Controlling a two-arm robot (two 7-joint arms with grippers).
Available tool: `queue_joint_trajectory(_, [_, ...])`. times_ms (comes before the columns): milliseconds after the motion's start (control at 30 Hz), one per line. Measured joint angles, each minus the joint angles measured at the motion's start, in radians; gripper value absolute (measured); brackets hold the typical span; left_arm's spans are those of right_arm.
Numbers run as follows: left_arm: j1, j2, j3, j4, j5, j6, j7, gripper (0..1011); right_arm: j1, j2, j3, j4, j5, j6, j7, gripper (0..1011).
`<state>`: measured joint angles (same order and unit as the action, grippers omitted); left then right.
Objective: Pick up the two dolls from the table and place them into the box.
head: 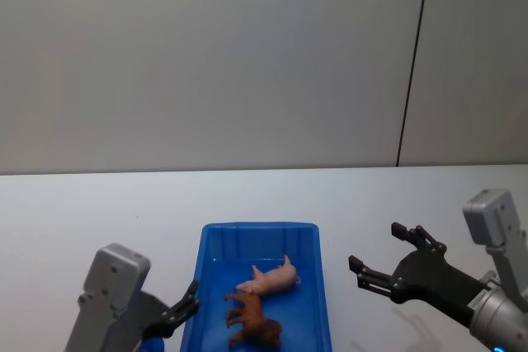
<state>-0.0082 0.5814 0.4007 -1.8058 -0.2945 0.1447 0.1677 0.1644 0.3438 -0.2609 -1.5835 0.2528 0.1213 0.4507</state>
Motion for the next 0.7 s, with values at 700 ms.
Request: queue_joint_trajectory(700, [0.054,0.022,-0.026,0.074,-0.060,-0.030,0.006,1001,-0.002,0.003,0.001,-0.002,0.000,-0.002,0.000,1001])
